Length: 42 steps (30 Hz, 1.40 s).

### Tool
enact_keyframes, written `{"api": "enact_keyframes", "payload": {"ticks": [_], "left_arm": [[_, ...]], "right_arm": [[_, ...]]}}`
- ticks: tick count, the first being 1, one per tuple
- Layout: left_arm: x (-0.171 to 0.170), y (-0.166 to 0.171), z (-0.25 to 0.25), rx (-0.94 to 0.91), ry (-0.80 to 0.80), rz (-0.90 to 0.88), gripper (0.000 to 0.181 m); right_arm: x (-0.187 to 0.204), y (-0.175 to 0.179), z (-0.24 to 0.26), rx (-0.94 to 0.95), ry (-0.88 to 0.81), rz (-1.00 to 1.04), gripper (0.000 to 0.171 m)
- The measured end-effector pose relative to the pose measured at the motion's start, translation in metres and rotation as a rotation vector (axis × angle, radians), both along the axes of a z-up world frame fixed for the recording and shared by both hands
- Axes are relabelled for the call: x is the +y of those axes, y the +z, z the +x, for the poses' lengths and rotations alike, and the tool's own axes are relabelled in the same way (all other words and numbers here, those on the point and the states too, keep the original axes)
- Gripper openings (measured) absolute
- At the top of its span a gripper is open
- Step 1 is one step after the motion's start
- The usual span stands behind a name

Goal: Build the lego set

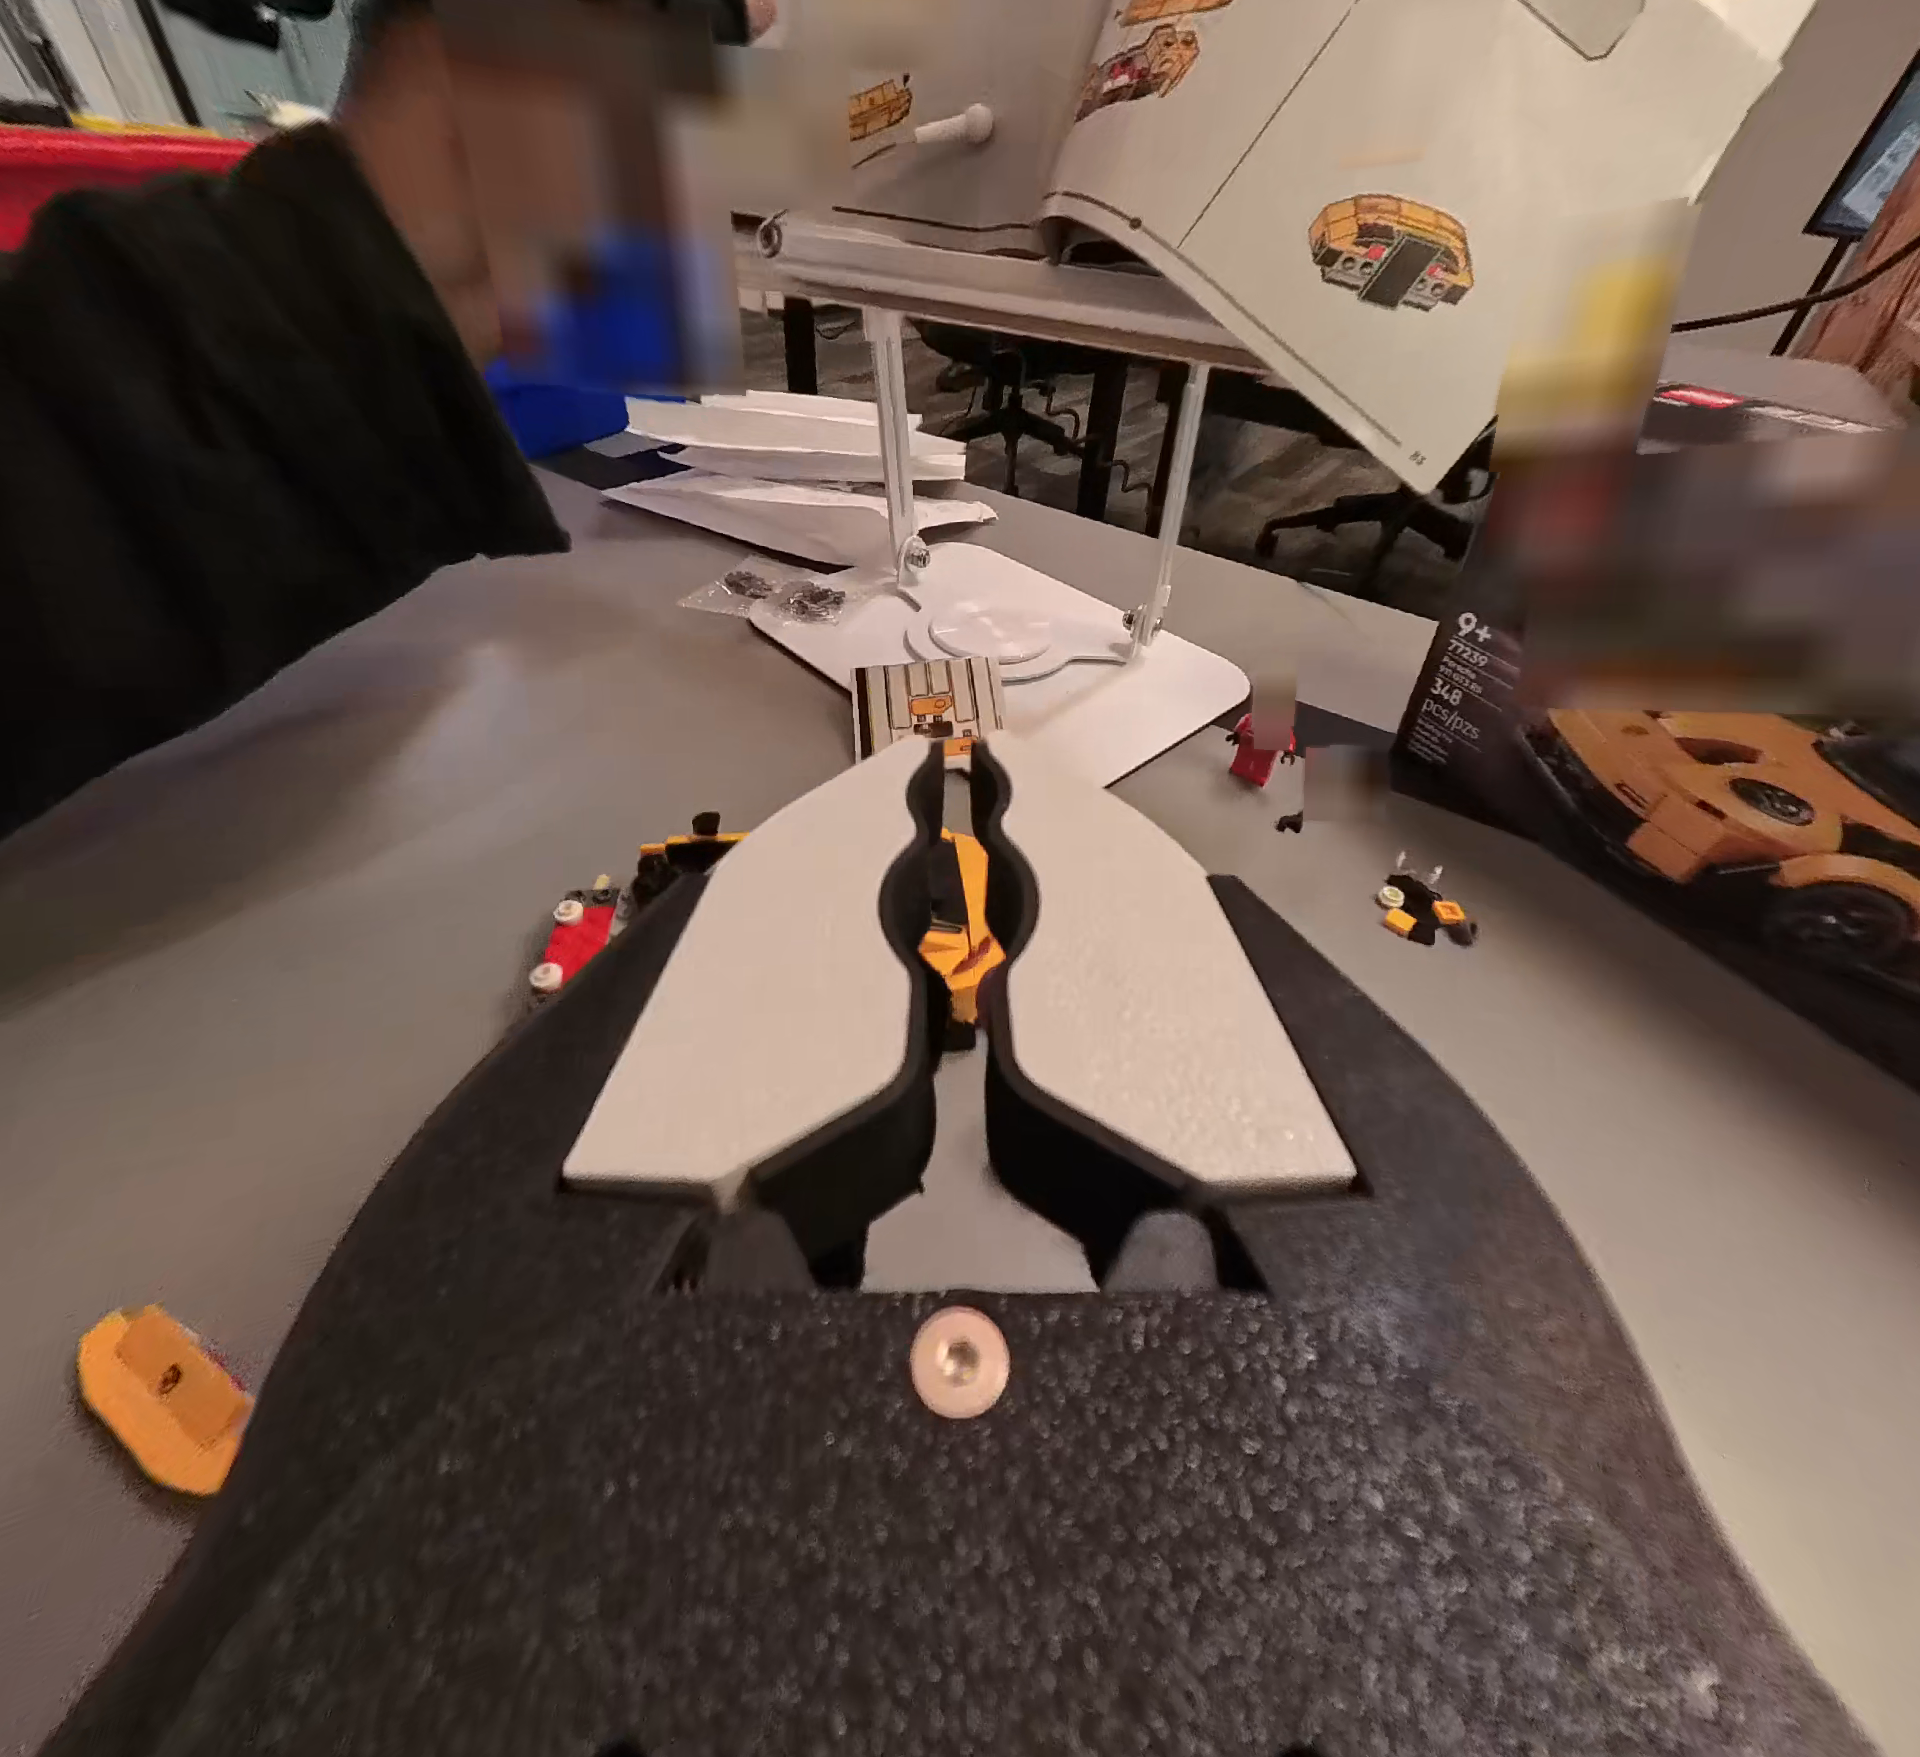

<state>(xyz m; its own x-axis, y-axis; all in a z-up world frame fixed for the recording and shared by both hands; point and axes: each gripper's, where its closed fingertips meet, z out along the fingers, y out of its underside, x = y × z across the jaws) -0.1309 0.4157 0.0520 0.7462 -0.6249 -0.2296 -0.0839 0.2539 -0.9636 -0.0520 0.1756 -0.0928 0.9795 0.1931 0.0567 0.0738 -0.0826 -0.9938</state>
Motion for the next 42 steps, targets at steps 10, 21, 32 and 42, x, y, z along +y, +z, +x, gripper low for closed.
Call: {"api": "enact_keyframes", "payload": {"ticks": [10,21,32,42], "left_arm": [[0.023,-0.007,0.004,0.005,-0.036,-0.018,0.0],[0.019,-0.019,0.005,0.049,-0.032,-0.037,0.0],[0.018,-0.031,0.009,0.068,-0.045,-0.047,0.0],[0.013,-0.036,-0.013,0.004,-0.047,-0.096,0.0]], "right_arm": [[0.006,-0.011,0.0,-0.015,-0.007,-0.029,0.004],[0.006,-0.015,-0.002,-0.026,0.004,-0.048,0.005],[0.006,-0.019,-0.006,-0.048,0.027,-0.061,0.004],[0.005,-0.016,-0.005,-0.056,0.024,-0.046,0.003]]}}
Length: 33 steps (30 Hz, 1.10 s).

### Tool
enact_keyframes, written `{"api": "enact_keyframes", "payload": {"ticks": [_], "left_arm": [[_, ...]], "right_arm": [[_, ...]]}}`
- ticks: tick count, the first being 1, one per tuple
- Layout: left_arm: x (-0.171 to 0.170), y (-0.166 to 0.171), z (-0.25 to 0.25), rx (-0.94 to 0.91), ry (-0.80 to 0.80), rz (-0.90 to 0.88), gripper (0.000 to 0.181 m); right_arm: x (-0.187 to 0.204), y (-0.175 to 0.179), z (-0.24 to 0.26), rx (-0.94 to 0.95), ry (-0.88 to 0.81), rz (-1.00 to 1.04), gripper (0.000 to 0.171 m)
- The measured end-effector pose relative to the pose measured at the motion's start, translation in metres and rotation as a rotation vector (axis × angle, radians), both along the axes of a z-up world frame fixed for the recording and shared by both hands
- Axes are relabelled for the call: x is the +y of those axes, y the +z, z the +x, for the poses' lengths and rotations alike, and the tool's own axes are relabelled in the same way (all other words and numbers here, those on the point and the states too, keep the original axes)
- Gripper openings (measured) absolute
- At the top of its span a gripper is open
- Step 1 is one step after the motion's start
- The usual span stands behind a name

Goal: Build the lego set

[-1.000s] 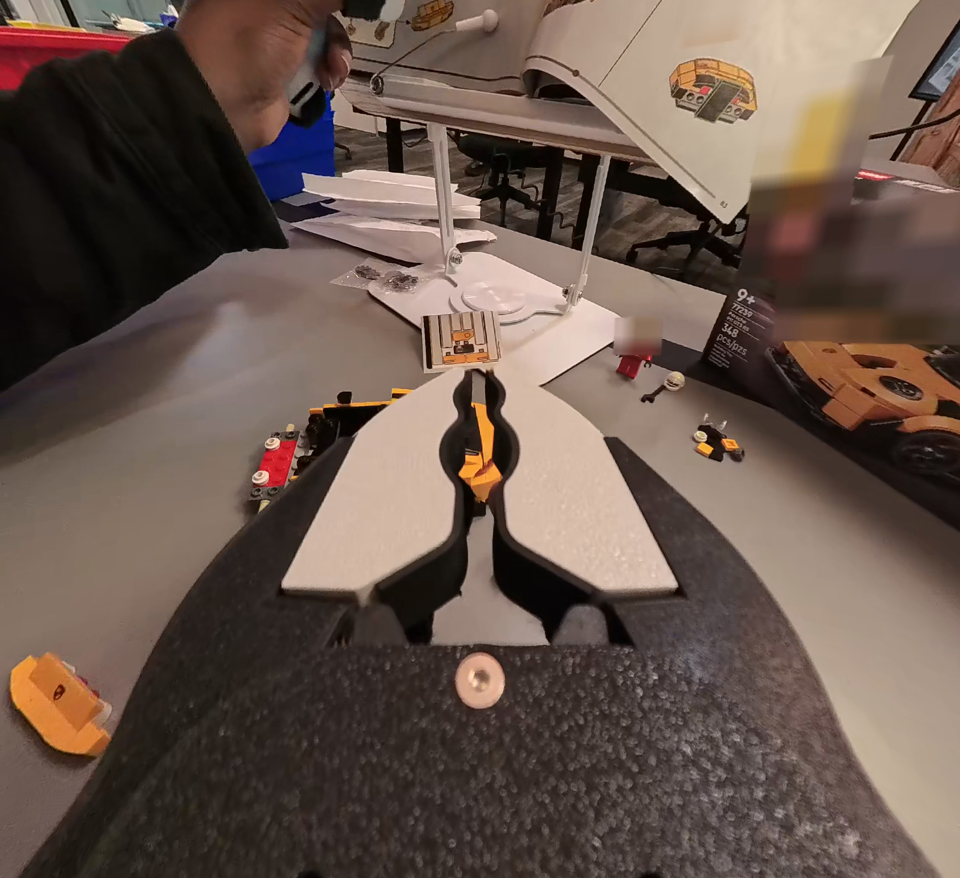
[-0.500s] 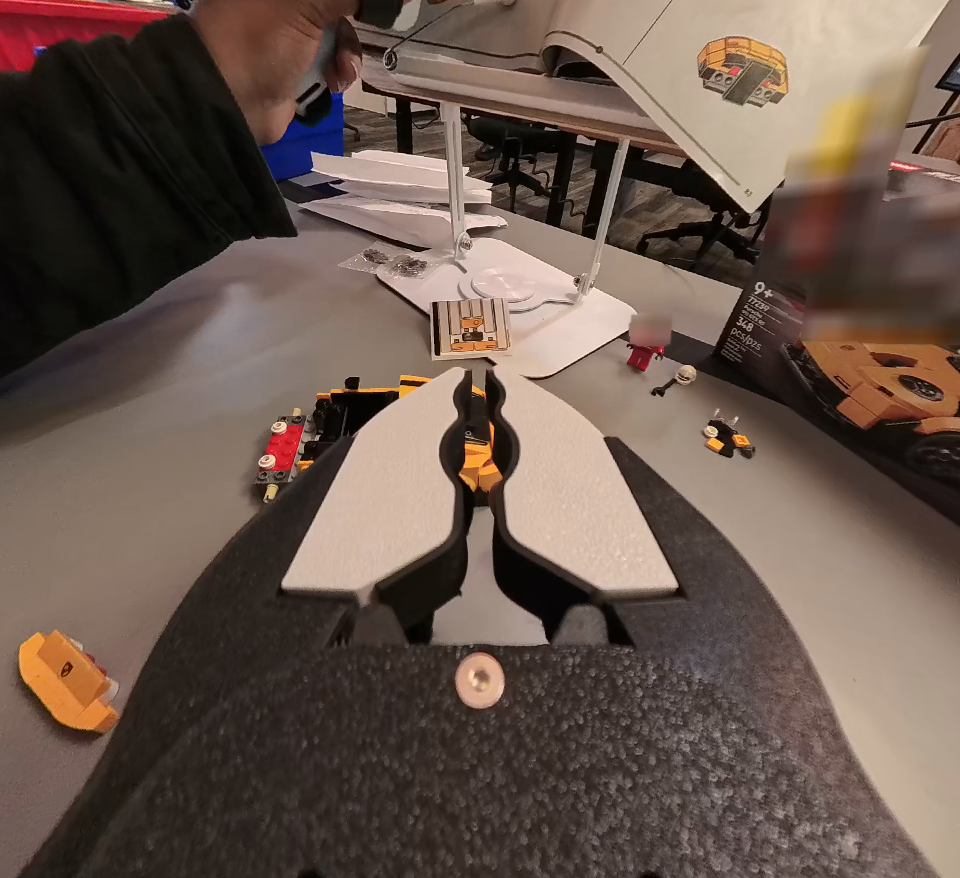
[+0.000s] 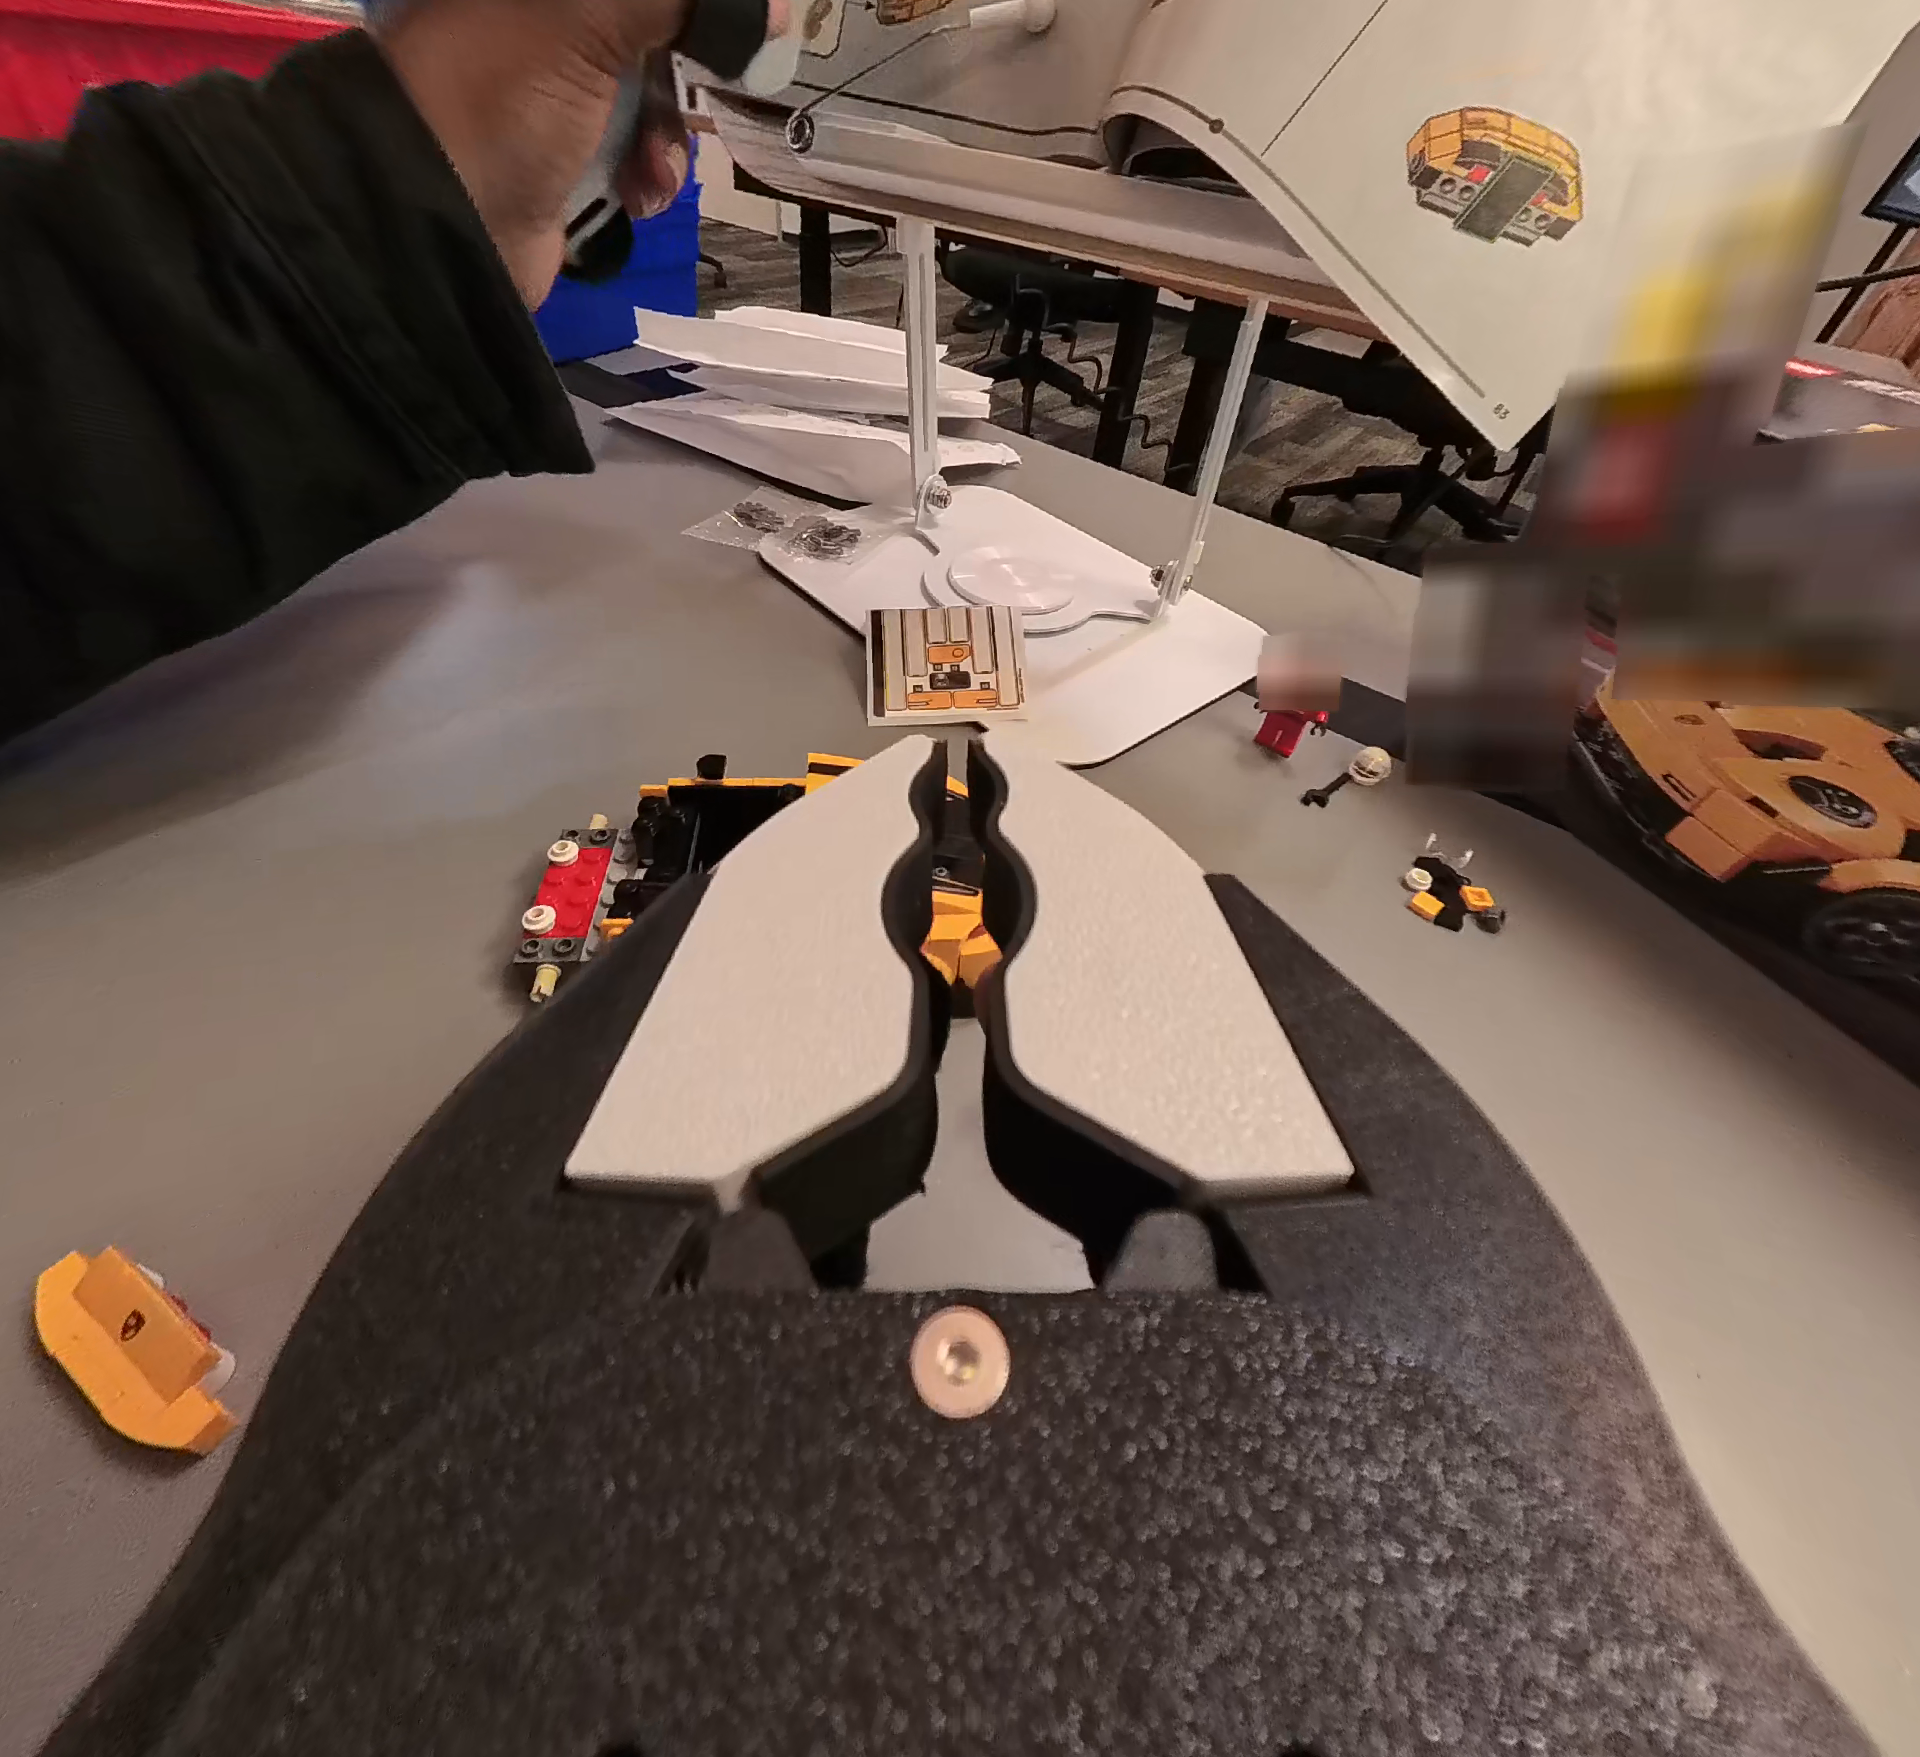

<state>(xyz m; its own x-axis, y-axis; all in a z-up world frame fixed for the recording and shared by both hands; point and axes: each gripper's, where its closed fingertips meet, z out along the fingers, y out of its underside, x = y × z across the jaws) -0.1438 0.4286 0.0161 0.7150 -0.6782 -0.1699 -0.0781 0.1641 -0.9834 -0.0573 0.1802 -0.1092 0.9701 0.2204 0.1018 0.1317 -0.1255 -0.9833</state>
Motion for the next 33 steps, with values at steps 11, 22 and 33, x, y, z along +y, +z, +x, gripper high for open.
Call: {"api": "enact_keyframes", "payload": {"ticks": [11,22,33], "left_arm": [[-0.073,-0.057,0.022,0.164,-0.303,-0.265,0.0],[-0.095,-0.204,0.015,0.348,-0.331,-0.83,0.049],[-0.102,-0.211,0.024,0.303,-0.384,-0.884,0.037]], "right_arm": [[0.0,0.0,0.003,0.018,-0.003,-0.007,0.003],[-0.002,0.001,0.003,0.03,-0.002,-0.007,0.003],[-0.003,-0.006,-0.01,0.01,0.058,-0.044,0.004]]}}
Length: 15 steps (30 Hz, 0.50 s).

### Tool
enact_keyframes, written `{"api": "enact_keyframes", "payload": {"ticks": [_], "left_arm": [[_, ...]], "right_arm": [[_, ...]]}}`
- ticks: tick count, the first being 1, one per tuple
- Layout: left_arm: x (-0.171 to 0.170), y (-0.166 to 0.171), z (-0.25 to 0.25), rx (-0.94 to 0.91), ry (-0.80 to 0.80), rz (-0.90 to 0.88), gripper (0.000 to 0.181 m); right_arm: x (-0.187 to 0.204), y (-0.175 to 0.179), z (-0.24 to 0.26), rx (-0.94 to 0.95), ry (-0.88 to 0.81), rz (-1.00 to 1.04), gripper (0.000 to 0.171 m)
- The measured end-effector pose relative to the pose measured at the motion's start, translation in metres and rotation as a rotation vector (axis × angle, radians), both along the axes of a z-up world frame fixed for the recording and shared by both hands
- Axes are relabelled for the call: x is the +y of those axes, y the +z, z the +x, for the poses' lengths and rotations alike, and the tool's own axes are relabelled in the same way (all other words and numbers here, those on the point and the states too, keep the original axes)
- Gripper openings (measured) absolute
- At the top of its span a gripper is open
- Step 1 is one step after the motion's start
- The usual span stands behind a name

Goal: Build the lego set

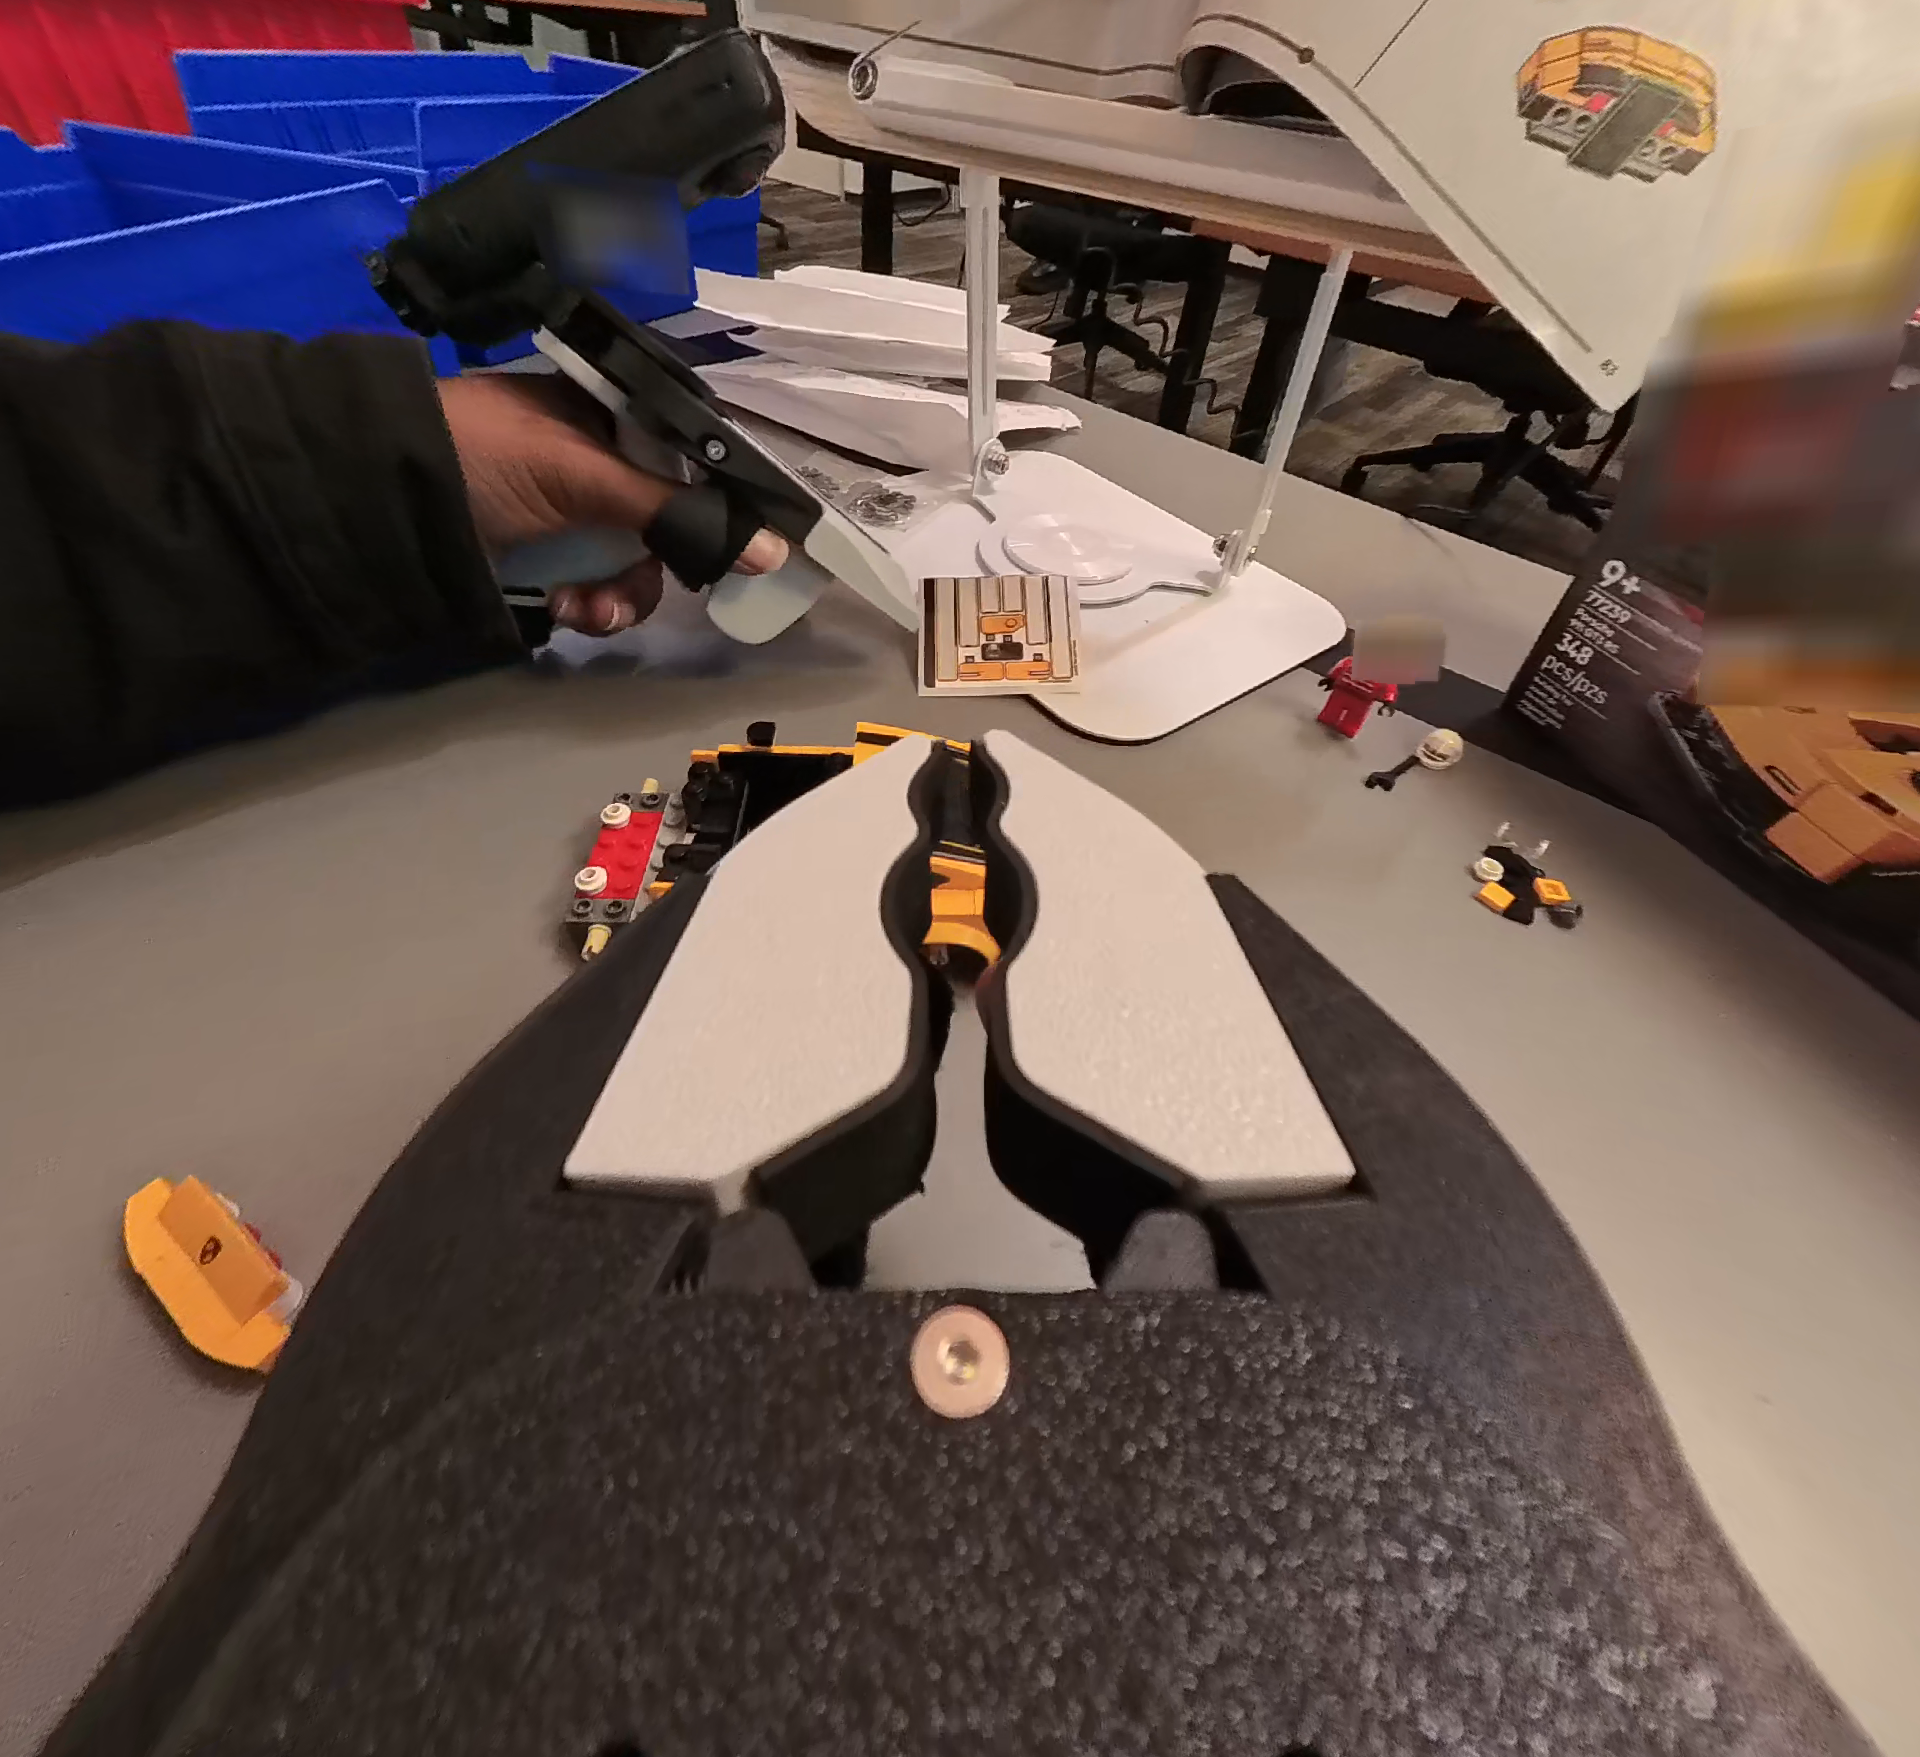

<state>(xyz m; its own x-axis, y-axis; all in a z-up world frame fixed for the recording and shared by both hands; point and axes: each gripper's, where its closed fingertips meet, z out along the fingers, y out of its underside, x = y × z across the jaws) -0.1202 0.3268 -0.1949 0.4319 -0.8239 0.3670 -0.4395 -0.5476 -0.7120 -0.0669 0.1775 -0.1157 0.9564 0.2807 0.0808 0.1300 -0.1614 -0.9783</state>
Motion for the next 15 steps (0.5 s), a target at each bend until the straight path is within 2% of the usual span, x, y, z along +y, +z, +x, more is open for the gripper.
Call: {"api": "enact_keyframes", "payload": {"ticks": [8,15], "left_arm": [[0.005,0.002,0.013,-0.058,0.038,-0.074,0.028],[0.012,-0.004,0.019,-0.008,0.018,-0.031,0.002]], "right_arm": [[0.001,-0.003,-0.001,-0.003,0.004,-0.016,0.004],[0.002,-0.005,-0.002,0.011,0.012,-0.03,0.004]]}}
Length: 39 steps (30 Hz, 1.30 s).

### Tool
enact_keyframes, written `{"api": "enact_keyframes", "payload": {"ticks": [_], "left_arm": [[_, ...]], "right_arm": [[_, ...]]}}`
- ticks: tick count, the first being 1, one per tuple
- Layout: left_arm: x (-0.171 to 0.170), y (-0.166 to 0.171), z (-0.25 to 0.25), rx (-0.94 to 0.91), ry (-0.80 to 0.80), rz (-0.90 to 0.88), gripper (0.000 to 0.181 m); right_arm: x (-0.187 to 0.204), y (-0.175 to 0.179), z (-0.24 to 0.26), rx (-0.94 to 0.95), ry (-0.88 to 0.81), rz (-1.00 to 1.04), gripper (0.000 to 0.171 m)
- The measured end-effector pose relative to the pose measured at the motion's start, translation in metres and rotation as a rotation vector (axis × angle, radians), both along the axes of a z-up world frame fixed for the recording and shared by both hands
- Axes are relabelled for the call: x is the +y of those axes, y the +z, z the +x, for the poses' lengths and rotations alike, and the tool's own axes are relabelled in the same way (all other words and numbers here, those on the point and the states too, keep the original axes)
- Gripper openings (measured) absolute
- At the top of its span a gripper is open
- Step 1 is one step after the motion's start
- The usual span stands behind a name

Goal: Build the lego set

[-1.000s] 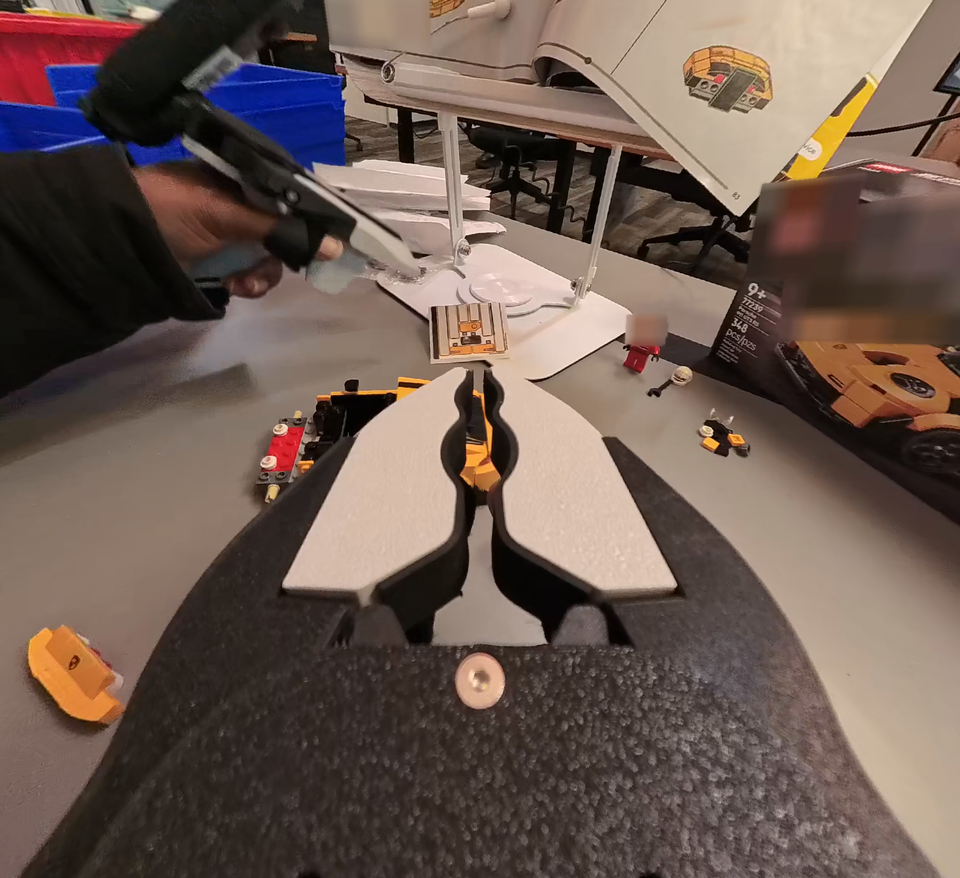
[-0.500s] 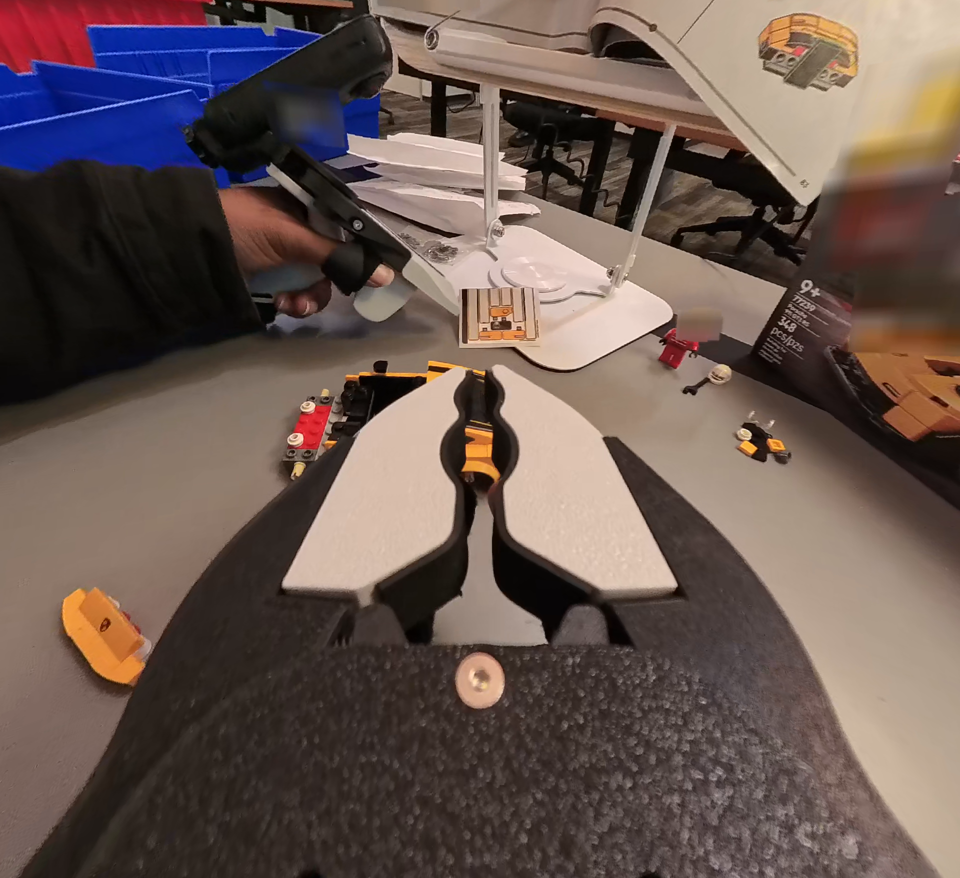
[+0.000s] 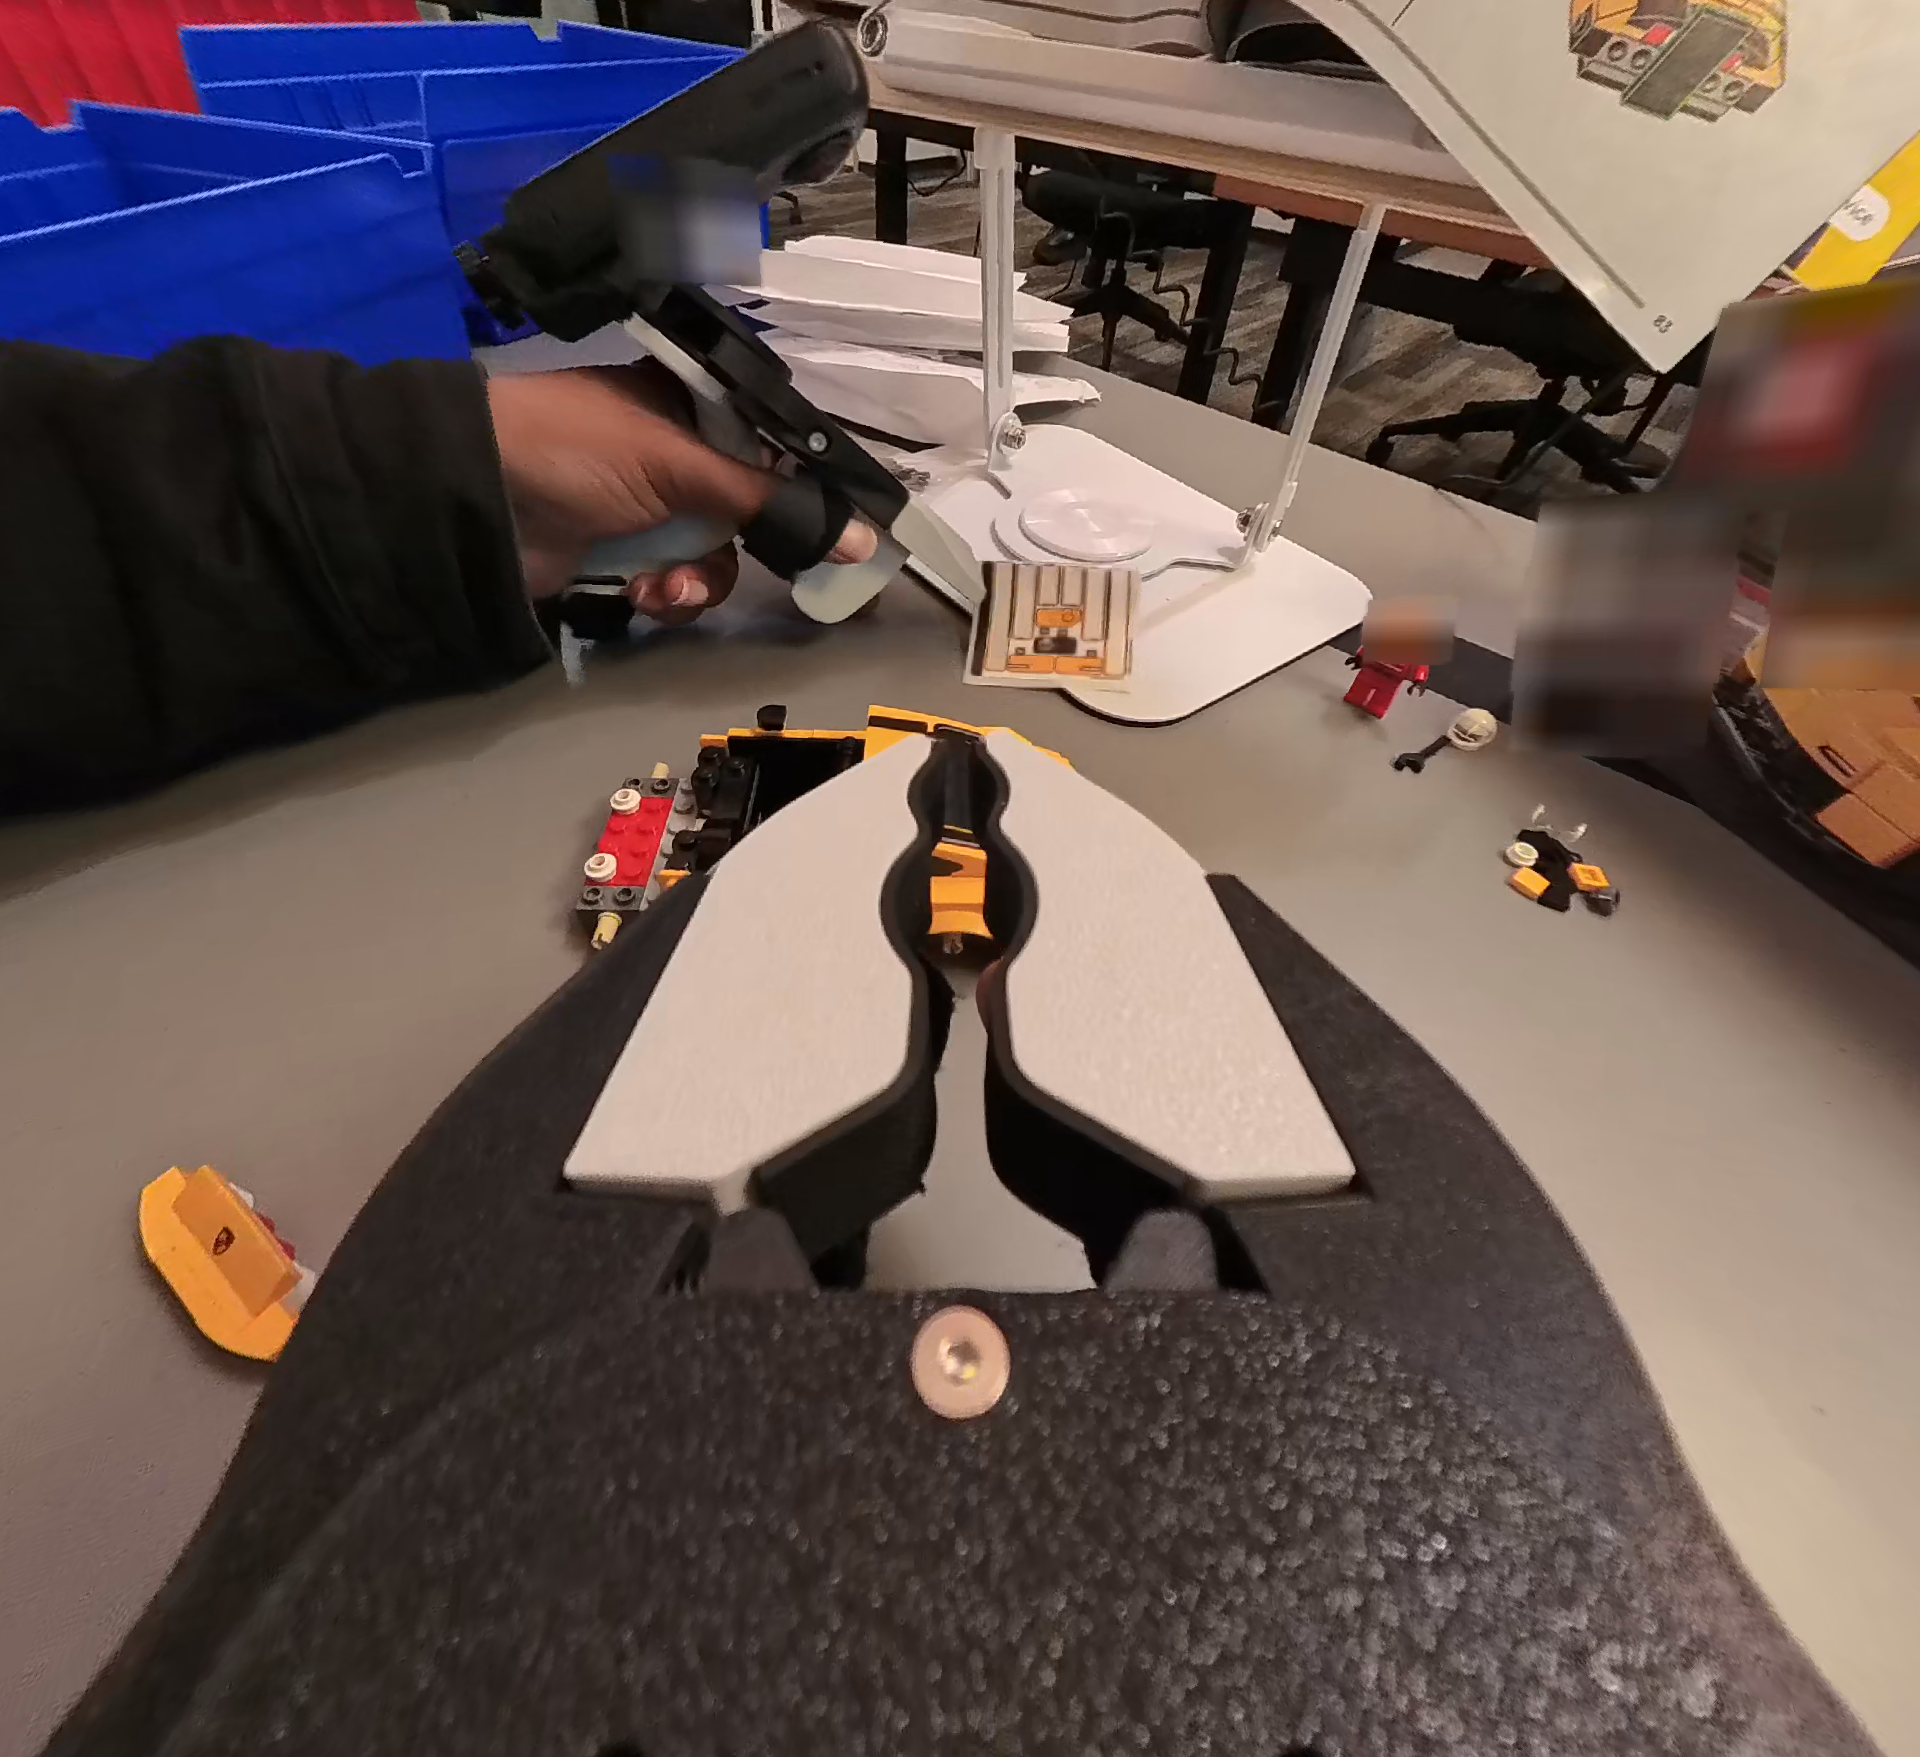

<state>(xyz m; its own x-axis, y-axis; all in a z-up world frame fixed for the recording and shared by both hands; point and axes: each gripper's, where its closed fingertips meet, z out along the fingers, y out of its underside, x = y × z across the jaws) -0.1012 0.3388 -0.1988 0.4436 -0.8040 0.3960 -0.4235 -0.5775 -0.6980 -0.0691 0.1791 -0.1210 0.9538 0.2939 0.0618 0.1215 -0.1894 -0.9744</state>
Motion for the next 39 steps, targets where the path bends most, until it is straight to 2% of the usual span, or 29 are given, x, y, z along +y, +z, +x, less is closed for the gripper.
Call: {"api": "enact_keyframes", "payload": {"ticks": [7,21,28,32,39], "left_arm": [[-0.004,0.002,0.0,0.012,-0.042,0.021,0.0],[-0.023,0.028,-0.025,0.04,-0.185,0.097,0.0],[-0.061,0.037,-0.052,0.121,-0.341,0.067,0.0],[-0.088,0.031,-0.079,0.208,-0.448,0.05,0.0],[-0.102,0.019,-0.102,0.294,-0.515,0.033,0.0]], "right_arm": [[0.0,0.0,0.0,0.001,0.002,-0.003,0.004],[-0.002,0.0,-0.002,-0.004,0.016,-0.001,0.004],[-0.002,0.001,0.0,0.006,0.017,-0.001,0.004],[-0.002,0.0,-0.003,-0.002,0.027,-0.001,0.004],[-0.003,-0.001,-0.007,-0.021,0.049,0.0,0.004]]}}
